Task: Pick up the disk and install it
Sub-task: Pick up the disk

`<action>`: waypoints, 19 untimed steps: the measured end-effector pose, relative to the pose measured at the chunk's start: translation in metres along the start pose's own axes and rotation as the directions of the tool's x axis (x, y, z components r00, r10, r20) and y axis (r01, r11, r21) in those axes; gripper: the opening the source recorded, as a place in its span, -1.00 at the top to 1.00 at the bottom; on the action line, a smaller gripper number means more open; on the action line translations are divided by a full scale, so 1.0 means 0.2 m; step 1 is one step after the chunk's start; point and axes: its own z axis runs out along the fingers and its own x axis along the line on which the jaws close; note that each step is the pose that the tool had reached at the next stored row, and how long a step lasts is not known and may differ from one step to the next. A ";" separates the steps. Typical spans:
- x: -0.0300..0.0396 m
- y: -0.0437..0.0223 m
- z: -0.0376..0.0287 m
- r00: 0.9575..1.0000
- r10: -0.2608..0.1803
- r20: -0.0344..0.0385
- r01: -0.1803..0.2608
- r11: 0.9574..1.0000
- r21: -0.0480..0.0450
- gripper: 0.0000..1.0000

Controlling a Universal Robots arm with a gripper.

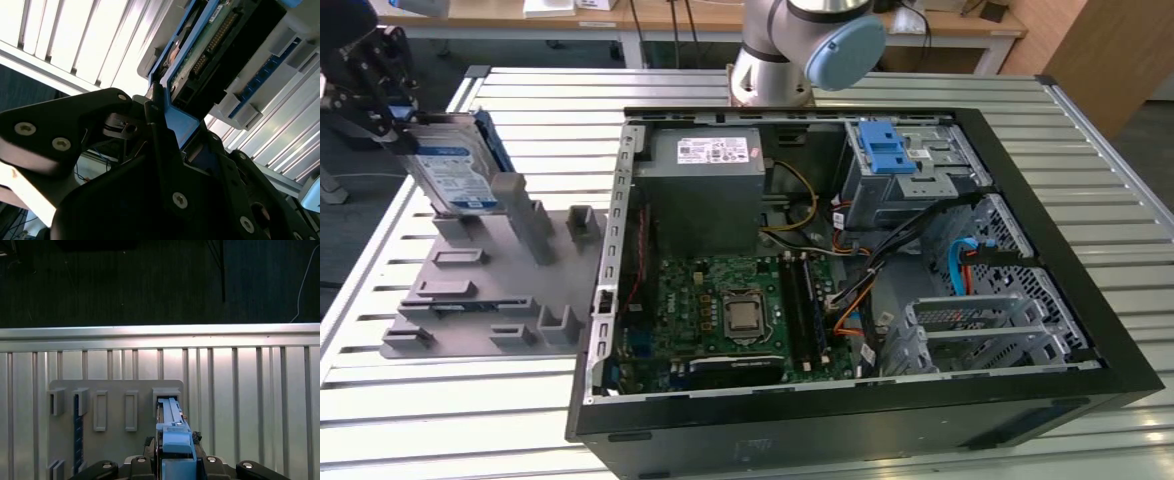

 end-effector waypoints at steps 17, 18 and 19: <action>-0.001 0.000 -0.034 1.000 0.000 0.000 0.000 1.000 0.000 0.27; -0.001 0.000 -0.034 1.000 0.000 0.000 0.000 1.000 0.000 0.27; -0.001 0.000 -0.034 1.000 0.000 0.000 0.000 1.000 0.000 0.27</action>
